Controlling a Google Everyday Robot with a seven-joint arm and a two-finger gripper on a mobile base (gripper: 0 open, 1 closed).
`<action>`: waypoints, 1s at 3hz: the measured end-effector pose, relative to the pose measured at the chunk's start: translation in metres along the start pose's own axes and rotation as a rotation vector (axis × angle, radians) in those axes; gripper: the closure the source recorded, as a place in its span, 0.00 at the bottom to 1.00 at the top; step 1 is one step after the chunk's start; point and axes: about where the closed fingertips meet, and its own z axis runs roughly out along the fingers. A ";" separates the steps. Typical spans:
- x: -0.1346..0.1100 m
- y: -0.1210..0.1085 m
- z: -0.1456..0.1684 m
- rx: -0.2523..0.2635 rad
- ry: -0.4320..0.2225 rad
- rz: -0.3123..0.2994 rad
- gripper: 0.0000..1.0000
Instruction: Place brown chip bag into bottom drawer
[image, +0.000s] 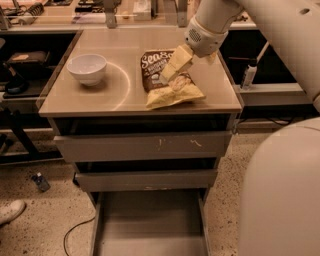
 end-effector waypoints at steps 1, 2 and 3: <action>-0.021 -0.005 0.017 -0.015 0.006 0.035 0.00; -0.036 -0.013 0.030 -0.022 0.006 0.045 0.00; -0.047 -0.011 0.048 -0.057 0.015 0.055 0.00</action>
Offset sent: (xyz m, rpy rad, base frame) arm 0.0605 0.0203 -0.0174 0.0169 0.0540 -0.0427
